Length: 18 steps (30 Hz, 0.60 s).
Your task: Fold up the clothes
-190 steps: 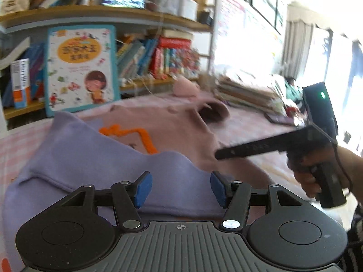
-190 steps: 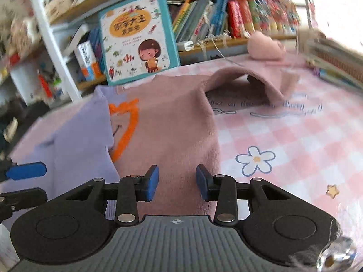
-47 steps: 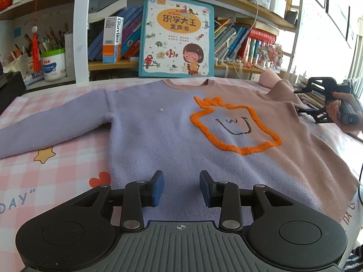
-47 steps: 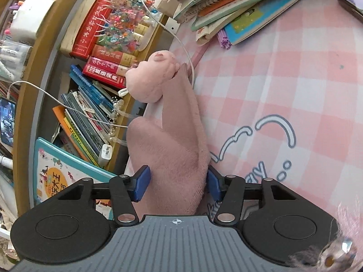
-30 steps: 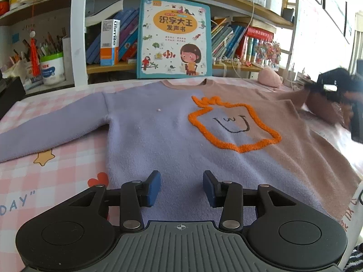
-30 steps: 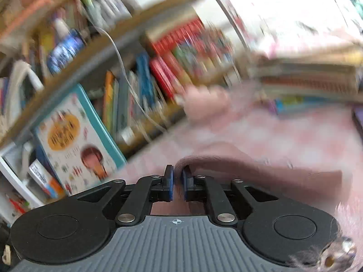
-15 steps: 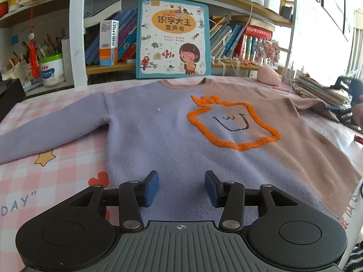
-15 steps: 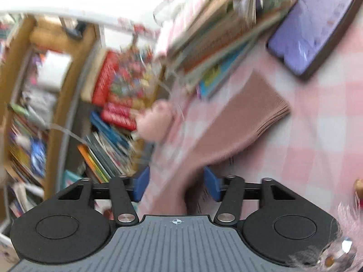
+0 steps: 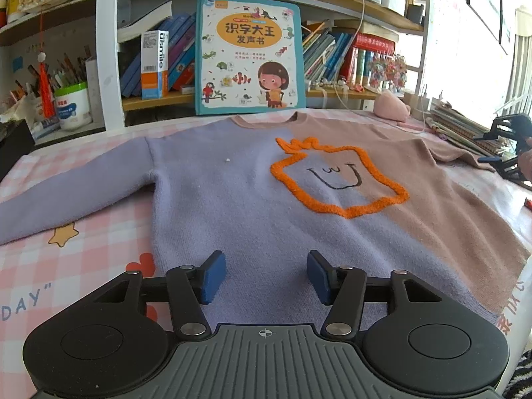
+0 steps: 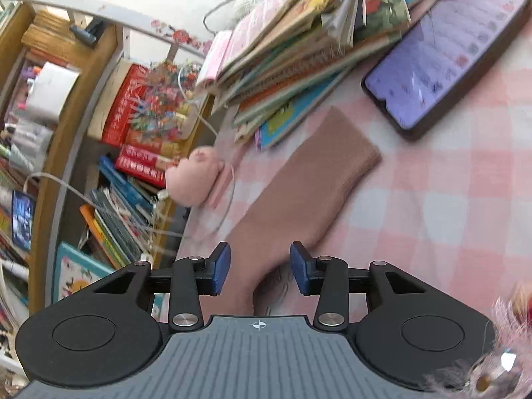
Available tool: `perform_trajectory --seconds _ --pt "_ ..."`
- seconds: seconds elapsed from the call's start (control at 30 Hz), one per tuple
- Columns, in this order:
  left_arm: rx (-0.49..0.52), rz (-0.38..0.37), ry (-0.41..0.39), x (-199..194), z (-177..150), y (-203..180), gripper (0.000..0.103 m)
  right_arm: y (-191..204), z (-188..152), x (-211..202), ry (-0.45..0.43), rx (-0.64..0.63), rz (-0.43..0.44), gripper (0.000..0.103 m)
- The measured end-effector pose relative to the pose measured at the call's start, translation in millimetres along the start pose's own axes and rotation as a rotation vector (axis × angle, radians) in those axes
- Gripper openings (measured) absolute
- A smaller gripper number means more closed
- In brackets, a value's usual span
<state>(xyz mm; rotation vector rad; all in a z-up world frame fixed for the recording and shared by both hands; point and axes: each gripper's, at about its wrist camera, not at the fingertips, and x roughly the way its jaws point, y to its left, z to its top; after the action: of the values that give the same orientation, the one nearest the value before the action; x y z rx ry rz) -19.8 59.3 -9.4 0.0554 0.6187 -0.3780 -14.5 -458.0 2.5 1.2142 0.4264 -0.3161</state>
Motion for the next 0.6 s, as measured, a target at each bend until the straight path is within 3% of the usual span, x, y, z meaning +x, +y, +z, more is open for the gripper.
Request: perform_trajectory --seconds 0.17,0.23,0.33,0.43,0.5,0.6 --pt "0.002 -0.003 0.001 0.0 -0.1 -0.7 0.062 0.0 -0.6 20.2 0.011 0.011 -0.033 0.036" --pt "-0.007 -0.008 -0.002 -0.5 -0.1 1.4 0.062 3.6 8.6 32.2 -0.031 -0.014 -0.074 0.022" --pt "-0.015 -0.011 -0.003 -0.7 0.3 1.9 0.062 10.0 27.0 49.0 -0.116 -0.072 -0.136 0.013" --pt "-0.016 -0.011 -0.003 -0.4 0.3 1.3 0.062 14.1 41.3 62.1 -0.139 -0.125 -0.156 0.006" --pt "-0.014 -0.010 -0.002 -0.3 0.3 1.0 0.062 30.5 42.0 58.5 -0.160 -0.231 -0.077 0.006" --pt "-0.002 -0.003 0.002 0.4 0.4 -1.0 0.063 67.2 34.2 36.2 -0.231 -0.457 0.152 0.006"
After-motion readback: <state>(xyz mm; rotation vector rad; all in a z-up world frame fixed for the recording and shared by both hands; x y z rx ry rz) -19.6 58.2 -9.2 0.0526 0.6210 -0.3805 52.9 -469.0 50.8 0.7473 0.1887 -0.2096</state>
